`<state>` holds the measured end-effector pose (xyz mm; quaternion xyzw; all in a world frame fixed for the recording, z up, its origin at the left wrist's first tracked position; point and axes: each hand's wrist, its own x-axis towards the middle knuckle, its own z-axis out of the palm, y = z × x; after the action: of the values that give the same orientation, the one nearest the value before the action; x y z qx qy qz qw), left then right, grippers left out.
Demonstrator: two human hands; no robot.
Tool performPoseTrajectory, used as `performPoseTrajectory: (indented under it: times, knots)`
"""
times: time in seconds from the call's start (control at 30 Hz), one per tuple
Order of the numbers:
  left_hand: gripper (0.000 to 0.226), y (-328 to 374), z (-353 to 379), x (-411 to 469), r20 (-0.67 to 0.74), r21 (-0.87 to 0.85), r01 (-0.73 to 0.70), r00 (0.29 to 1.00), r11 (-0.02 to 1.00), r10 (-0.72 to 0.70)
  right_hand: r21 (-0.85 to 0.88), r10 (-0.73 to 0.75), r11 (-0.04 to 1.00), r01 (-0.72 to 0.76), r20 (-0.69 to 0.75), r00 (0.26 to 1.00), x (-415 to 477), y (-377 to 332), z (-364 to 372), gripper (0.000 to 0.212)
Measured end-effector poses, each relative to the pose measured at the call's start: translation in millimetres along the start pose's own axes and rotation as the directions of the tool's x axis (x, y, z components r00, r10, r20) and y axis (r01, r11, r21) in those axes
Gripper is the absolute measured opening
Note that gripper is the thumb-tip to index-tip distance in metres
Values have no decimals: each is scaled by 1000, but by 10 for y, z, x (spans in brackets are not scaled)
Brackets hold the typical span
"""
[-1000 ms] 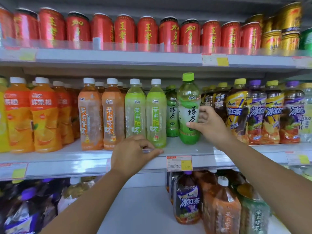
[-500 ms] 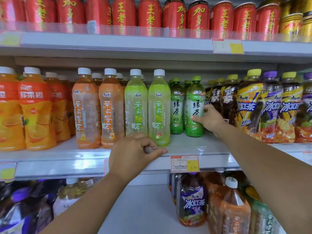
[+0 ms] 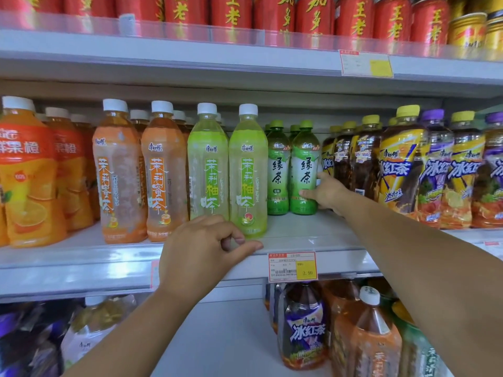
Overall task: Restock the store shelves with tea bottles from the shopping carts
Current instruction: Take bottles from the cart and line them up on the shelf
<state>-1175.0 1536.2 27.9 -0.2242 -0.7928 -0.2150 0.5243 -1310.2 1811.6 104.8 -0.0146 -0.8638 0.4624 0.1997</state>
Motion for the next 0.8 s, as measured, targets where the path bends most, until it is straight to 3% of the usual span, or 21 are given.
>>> performPoseTrajectory:
  times: [0.17,0.33,0.43,0.5,0.6,0.67,0.73,0.8]
  knots:
    - [42,-7,11,-4,4,6,-12,1000,1000,12,-31,48,998,-47,30,998,-153,-119,23,65]
    - [43,-13,-10,-2,16,8,-34,999,999,33,-43,64,997,-61,69,996,-340,-153,-25,78]
    - [42,11,-36,16,47,15,-17,999,1000,17,-175,-85,981,87,16,996,-690,-259,-149,80]
    - [40,31,-63,30,69,-8,33,997,999,-32,-182,-230,958,222,-23,973,-1040,-305,-260,66]
    - [32,83,-220,34,129,-173,80,990,982,-58,-75,-407,913,402,-69,911,-1696,-230,-363,37]
    - [33,183,-384,-73,128,-208,21,992,978,5,-51,-436,899,436,5,900,-2153,-114,-372,28]
    - [31,335,-532,-351,144,-240,-40,987,970,77,-50,-370,923,382,164,914,-2569,45,-331,25]
    - [27,471,-601,-763,283,-357,69,958,931,37,-66,-243,955,288,376,894,-2919,263,-239,25]
